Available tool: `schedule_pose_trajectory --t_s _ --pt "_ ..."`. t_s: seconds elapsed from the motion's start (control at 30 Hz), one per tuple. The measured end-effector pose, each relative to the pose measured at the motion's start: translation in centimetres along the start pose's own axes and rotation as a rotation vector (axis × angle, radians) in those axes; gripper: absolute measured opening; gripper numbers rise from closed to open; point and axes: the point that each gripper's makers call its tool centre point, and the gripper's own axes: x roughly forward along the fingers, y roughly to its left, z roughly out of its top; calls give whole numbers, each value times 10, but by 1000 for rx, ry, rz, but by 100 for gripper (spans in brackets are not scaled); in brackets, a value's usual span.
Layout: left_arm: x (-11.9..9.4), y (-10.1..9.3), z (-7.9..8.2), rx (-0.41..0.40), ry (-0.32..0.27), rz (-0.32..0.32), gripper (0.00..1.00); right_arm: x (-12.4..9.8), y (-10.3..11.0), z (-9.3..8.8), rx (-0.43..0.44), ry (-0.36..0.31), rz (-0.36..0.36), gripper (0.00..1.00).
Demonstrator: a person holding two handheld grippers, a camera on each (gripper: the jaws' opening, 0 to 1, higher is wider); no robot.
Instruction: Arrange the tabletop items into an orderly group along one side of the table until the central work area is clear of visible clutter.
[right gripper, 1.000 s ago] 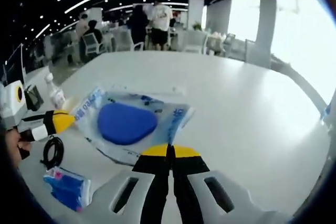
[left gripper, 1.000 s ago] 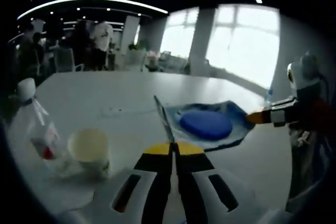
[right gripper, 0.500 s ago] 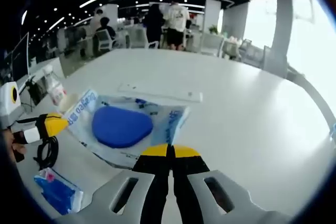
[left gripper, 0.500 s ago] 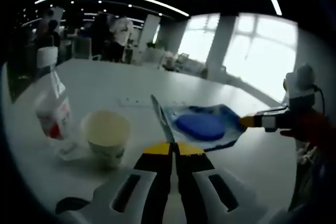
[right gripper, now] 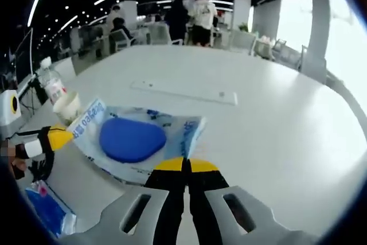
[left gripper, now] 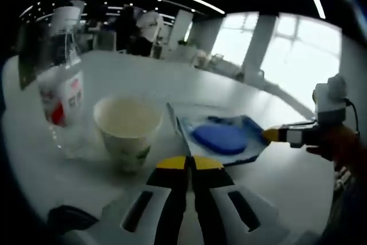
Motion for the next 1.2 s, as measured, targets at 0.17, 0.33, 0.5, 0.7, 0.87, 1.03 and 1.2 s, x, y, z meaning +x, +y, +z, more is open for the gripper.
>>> schedule_pose_trajectory --t_s 0.17,0.33,0.5,0.7,0.87,1.03,1.2 --pt "5 6 -10 -4 16 30 0 8 3 -8 16 -1 18 1" --pt "7 12 -24 -7 31 76 0 14 8 -21 22 2 15 1" --pt "7 13 -27 -12 26 84 0 12 3 -26 105 -15 -16 1" --pt "9 16 -28 -14 36 95 0 14 3 -27 82 -10 -11 2" --pt "9 15 -28 6 28 131 2 16 7 -35 69 13 -11 11" --pt "5 16 -25 45 37 128 9 10 3 -23 163 -38 -25 28" --pt "2 17 -22 89 47 123 17 1 3 -8 179 -81 -22 43"
